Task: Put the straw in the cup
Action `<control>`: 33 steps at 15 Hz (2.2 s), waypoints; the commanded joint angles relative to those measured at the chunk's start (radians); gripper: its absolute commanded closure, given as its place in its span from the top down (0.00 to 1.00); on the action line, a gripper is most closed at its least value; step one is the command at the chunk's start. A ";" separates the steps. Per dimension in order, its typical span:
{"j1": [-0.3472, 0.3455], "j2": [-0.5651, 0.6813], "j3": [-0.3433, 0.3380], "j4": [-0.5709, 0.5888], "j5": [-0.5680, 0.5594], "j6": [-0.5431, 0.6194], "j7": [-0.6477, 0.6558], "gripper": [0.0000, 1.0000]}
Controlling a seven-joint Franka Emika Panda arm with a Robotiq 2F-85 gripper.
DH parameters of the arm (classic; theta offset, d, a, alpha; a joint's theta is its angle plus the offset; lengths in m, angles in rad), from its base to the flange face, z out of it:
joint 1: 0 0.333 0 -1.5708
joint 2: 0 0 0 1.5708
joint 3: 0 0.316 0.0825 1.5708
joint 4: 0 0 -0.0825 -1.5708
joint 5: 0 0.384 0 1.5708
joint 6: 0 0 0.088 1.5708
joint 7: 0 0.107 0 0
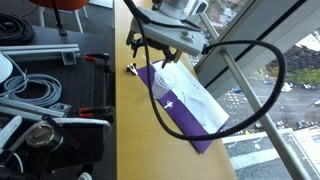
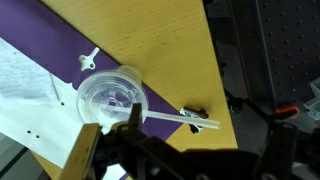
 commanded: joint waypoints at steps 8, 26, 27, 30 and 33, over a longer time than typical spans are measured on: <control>-0.007 0.079 0.002 0.071 0.030 0.048 -0.048 1.00; -0.030 0.060 0.017 0.115 0.127 0.036 -0.158 1.00; -0.028 0.046 0.018 0.092 0.126 0.036 -0.164 1.00; -0.022 0.000 0.015 0.013 0.102 0.045 -0.164 1.00; -0.024 -0.040 0.000 -0.021 0.088 0.045 -0.161 1.00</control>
